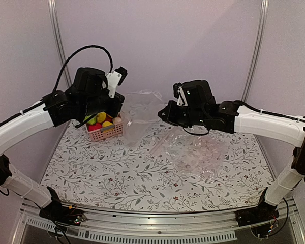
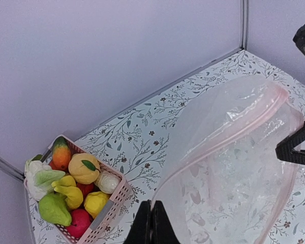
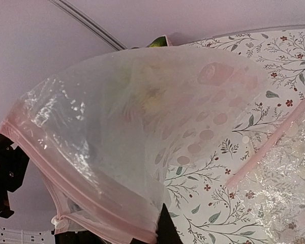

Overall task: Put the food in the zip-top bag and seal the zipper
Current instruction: Open the zipper food storage bag.

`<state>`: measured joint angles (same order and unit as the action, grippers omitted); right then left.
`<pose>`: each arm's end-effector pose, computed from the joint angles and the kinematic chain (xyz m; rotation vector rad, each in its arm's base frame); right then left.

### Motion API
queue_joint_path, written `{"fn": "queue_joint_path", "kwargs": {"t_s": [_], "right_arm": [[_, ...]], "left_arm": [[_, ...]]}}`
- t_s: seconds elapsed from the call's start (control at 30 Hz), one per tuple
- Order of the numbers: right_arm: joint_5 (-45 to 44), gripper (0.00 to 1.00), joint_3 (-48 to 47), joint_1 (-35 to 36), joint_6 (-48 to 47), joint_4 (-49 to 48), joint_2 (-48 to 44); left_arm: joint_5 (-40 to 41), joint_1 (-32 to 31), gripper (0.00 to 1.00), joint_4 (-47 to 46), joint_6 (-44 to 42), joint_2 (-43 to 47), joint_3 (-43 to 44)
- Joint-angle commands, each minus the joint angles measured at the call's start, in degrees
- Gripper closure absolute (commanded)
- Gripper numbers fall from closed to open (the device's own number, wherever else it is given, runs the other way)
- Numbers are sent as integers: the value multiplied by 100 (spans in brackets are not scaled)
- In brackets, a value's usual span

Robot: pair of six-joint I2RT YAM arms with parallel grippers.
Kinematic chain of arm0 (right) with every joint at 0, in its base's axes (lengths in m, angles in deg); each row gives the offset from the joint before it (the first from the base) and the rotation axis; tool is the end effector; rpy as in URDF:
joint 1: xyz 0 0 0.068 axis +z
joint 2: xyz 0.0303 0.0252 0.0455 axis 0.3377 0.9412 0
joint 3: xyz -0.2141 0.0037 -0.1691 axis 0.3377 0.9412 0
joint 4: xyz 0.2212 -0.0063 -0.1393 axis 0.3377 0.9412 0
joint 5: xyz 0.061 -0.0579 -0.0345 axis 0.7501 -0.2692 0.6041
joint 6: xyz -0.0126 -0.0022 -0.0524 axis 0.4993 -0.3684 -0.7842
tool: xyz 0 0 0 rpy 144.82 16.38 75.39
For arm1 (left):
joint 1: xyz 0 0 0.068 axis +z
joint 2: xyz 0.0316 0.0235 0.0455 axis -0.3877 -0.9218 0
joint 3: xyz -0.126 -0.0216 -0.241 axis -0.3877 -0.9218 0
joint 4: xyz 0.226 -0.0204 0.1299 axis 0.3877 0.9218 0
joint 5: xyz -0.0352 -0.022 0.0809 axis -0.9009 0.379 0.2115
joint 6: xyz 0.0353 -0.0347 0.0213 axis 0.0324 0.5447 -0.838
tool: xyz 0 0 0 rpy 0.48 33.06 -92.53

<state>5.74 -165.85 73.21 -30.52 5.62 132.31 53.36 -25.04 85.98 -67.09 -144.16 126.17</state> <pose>0.2302 0.3061 0.3312 -0.0926 2.1559 0.9926 0.2168 -0.2192 0.3816 0.5900 1.9041 -0.1348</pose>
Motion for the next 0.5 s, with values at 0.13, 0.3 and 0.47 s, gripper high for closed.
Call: {"fn": "queue_joint_path", "kwargs": {"t_s": [0.13, 0.3, 0.47], "right_arm": [[-828, 100, -557, 125, -957, 1010, -356], [-713, 100, -583, 125, -1035, 1035, -265], [-641, 100, -588, 127, -1008, 978, -134]], "left_arm": [[-416, -31, 100, -243, 203, 100, -136], [-2014, 74, 86, -372, 872, -172, -95], [-3249, 202, 69, -404, 1329, -547, 60]]}}
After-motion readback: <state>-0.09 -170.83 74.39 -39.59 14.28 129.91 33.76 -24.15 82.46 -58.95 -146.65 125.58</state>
